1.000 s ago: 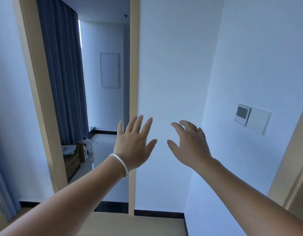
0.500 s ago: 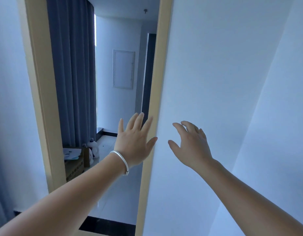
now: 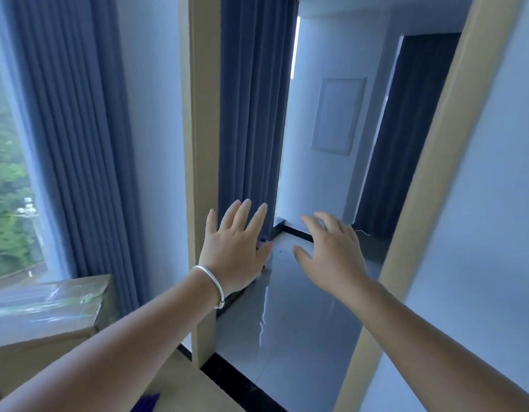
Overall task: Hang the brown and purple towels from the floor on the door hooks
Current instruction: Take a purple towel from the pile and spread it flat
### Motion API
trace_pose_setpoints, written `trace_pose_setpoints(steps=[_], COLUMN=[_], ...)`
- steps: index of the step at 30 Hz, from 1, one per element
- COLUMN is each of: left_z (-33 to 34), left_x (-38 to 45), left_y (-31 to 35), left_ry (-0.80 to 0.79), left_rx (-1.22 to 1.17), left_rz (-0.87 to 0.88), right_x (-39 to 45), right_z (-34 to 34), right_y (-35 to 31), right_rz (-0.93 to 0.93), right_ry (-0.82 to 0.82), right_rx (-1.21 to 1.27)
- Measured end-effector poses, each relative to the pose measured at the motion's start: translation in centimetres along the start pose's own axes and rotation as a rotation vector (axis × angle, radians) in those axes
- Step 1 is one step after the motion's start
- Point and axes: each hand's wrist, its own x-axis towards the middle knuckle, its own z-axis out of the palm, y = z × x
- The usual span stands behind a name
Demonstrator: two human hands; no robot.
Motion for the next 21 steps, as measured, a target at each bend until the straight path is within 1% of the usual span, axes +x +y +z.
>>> trace_pose_setpoints(steps=[4, 9, 14, 21], left_z=[1.9, 2.6, 2.5, 2.8], left_x=[2.4, 3.5, 2.2, -2.0], left_y=[-5.1, -10.2, -14.8, -21.6], left_ry=[-0.011, -0.046, -0.058, -0.083], left_rx=[0.077, 0.212, 0.316, 0.43], left_rz=[-0.167, -0.382, -0.545, -0.759], right_x=[7.3, 13.9, 17.4, 19.2], right_z=[5.5, 10.4, 14.3, 19.3], right_y=[-1.8, -5.4, -10.5, -19.6], right_rz=[-0.18, -0.375, -0.546, -0.745], right_ry=[-0.035, -0.088, -0.118, -0.174], right_rx=[0.105, 0.233, 0.335, 0.475])
